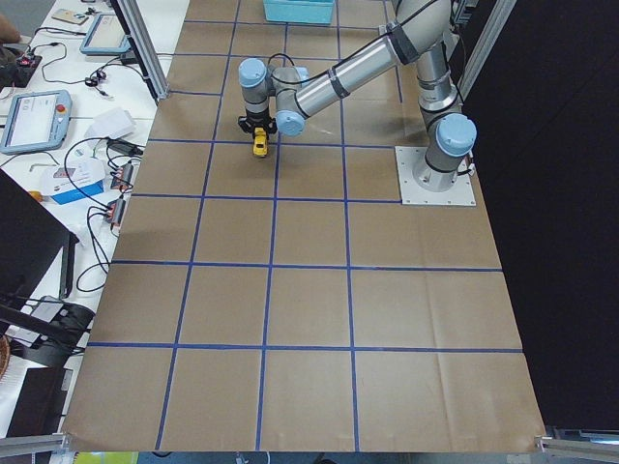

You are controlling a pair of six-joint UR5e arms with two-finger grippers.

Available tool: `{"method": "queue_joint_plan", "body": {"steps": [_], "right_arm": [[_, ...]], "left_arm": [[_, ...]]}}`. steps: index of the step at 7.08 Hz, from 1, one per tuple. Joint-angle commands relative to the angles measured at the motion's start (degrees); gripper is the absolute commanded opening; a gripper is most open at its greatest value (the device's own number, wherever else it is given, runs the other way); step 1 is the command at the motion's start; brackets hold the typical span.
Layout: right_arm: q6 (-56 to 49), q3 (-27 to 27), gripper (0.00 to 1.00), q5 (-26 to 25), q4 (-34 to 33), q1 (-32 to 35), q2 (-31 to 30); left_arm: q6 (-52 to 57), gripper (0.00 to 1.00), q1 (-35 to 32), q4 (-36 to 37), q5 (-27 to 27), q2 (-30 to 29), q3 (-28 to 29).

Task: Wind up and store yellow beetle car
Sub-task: 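Press the car down and drag it away from the blue bin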

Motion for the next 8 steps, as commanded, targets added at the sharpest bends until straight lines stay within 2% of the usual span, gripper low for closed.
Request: {"method": "queue_joint_plan", "body": {"steps": [1, 8], "right_arm": [[0.16, 0.0, 1.0, 0.08, 0.0, 0.0, 0.0], [0.08, 0.0, 1.0, 0.09, 0.09, 0.0, 0.0]], "left_arm": [[0.41, 0.34, 0.24, -0.48, 0.18, -0.36, 0.33], [5.41, 0.34, 3.23, -0.4, -0.53, -0.54, -0.9]]}}
